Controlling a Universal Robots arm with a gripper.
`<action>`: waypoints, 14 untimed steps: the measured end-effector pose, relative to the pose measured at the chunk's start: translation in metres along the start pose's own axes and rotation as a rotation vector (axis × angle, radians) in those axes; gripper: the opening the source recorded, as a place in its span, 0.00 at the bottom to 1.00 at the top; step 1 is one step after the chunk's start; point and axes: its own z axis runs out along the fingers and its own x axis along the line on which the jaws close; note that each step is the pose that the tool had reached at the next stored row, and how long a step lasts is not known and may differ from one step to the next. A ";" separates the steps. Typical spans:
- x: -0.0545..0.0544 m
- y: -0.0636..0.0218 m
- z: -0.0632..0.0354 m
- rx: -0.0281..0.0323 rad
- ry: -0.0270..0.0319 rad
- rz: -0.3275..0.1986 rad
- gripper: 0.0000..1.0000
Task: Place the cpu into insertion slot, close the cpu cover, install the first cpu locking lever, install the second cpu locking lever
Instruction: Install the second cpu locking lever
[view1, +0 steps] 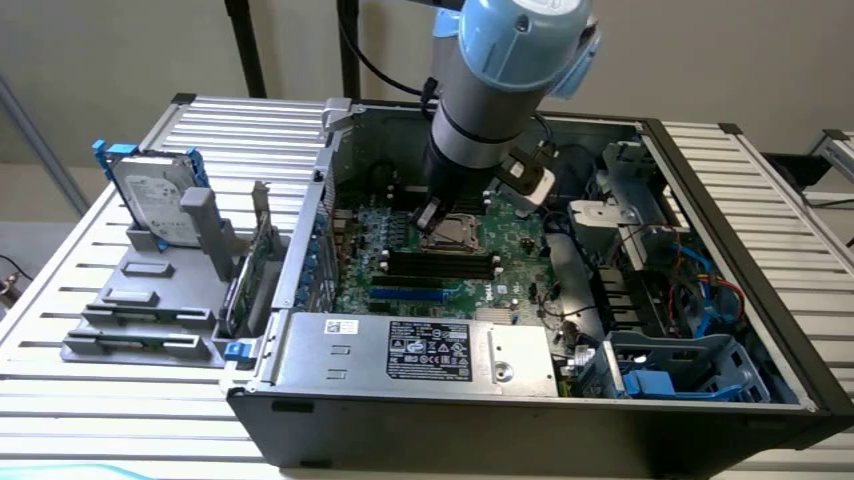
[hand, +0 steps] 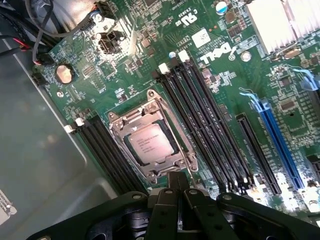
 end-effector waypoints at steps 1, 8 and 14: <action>-0.002 0.0001 -0.0020 0.0001 -0.0001 0.000 0.11; -0.014 0.0017 -0.0069 0.0001 0.0004 0.003 0.11; -0.017 -0.0019 0.0000 -0.0036 0.0041 0.017 0.11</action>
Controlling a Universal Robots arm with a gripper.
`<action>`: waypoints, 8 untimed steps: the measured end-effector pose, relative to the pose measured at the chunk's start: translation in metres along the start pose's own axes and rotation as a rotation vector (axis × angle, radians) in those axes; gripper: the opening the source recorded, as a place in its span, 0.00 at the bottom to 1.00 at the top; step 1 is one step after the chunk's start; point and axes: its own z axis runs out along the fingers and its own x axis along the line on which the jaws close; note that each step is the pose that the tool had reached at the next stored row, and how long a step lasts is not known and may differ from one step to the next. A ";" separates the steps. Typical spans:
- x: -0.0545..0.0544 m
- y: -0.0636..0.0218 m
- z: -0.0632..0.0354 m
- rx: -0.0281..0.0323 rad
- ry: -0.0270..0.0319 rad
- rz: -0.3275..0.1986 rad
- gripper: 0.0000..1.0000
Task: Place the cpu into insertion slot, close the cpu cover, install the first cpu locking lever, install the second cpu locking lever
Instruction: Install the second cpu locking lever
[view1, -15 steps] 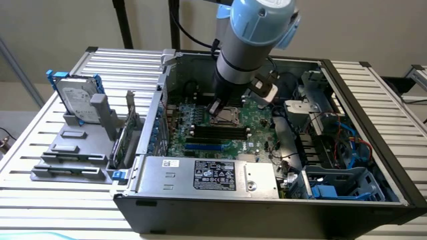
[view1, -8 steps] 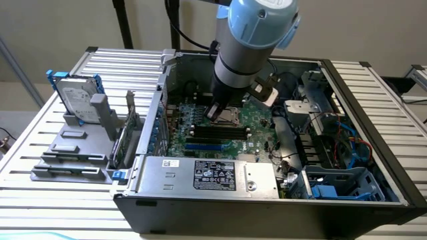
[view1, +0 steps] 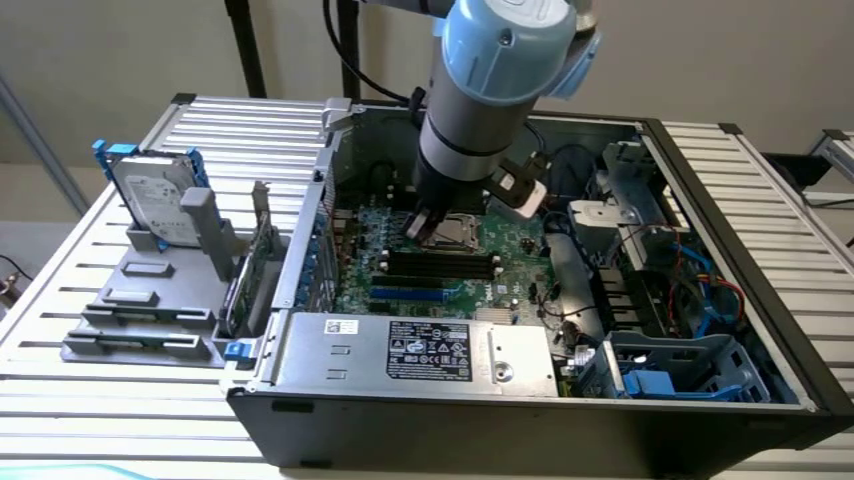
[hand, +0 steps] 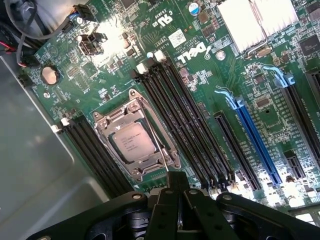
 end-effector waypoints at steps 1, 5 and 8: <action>0.000 -0.0006 0.0017 -0.0006 0.0003 0.002 0.11; 0.001 -0.0040 0.0084 -0.0020 0.0019 0.007 0.11; 0.000 -0.0059 0.0128 -0.0027 0.0026 0.010 0.11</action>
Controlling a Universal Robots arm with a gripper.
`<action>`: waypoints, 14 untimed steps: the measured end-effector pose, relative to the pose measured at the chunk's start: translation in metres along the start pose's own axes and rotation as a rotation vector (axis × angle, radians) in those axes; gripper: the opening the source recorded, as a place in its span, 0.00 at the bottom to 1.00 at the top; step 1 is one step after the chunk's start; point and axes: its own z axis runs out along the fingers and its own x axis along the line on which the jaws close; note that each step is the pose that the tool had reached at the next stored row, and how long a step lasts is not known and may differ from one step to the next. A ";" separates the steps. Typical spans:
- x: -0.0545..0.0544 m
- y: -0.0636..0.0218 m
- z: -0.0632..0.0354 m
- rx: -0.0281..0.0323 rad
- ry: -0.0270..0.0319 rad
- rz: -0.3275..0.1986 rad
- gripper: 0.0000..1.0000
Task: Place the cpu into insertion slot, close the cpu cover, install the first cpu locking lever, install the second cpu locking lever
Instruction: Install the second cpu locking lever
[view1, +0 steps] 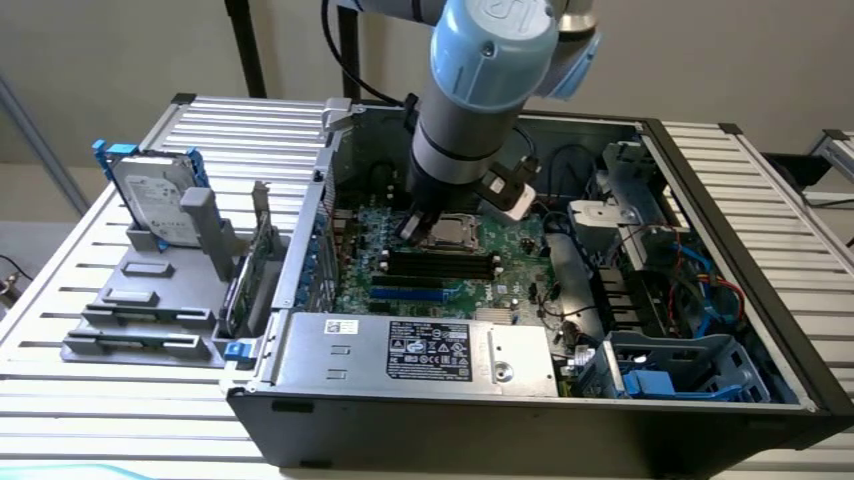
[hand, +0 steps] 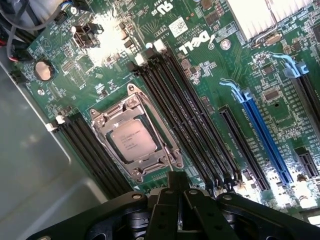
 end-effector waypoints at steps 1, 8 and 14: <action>0.000 0.0000 0.0014 -0.0001 0.0001 0.001 0.11; -0.003 0.0011 0.0101 -0.0003 0.0004 0.001 0.11; -0.008 0.0001 0.0187 -0.0002 0.0004 0.001 0.11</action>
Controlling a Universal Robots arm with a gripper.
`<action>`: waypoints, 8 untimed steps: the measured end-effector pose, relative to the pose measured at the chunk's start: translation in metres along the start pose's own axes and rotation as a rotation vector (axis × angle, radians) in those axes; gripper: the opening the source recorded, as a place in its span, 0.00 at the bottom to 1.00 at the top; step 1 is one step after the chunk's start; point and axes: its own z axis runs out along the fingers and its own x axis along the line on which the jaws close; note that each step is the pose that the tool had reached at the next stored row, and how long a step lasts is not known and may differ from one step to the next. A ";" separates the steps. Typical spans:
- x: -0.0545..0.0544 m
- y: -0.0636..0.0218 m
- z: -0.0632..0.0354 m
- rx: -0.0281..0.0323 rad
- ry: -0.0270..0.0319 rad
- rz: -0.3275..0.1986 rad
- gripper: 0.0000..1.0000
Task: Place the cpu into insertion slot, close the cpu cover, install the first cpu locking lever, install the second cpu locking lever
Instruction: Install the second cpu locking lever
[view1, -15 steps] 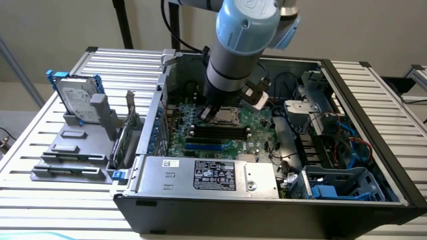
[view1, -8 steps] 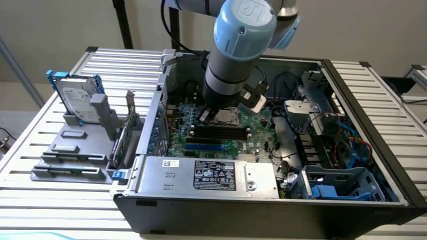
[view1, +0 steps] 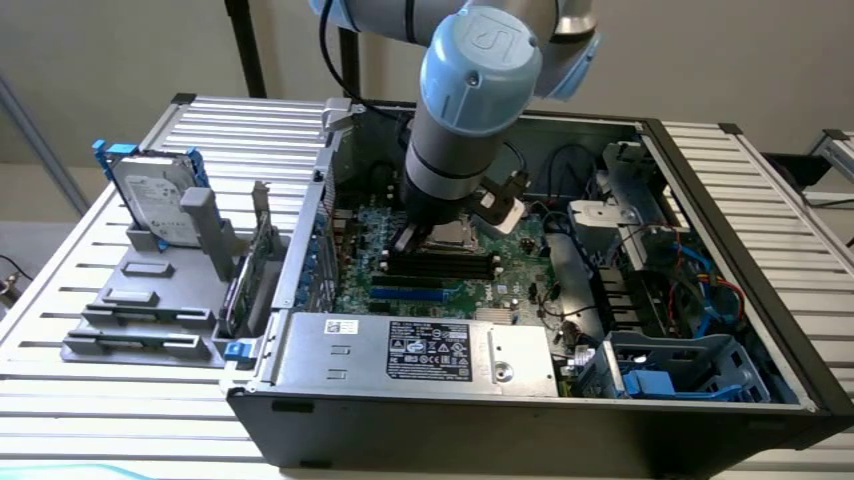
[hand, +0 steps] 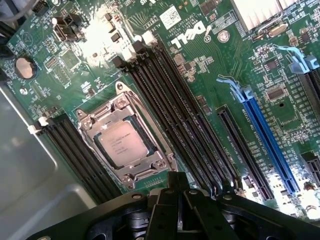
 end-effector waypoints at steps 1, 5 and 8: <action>-0.001 -0.0001 0.0012 0.0000 0.0000 0.000 0.11; -0.002 -0.0003 0.0056 0.0000 -0.0001 0.000 0.11; -0.003 -0.0005 0.0087 0.0000 -0.0001 0.000 0.11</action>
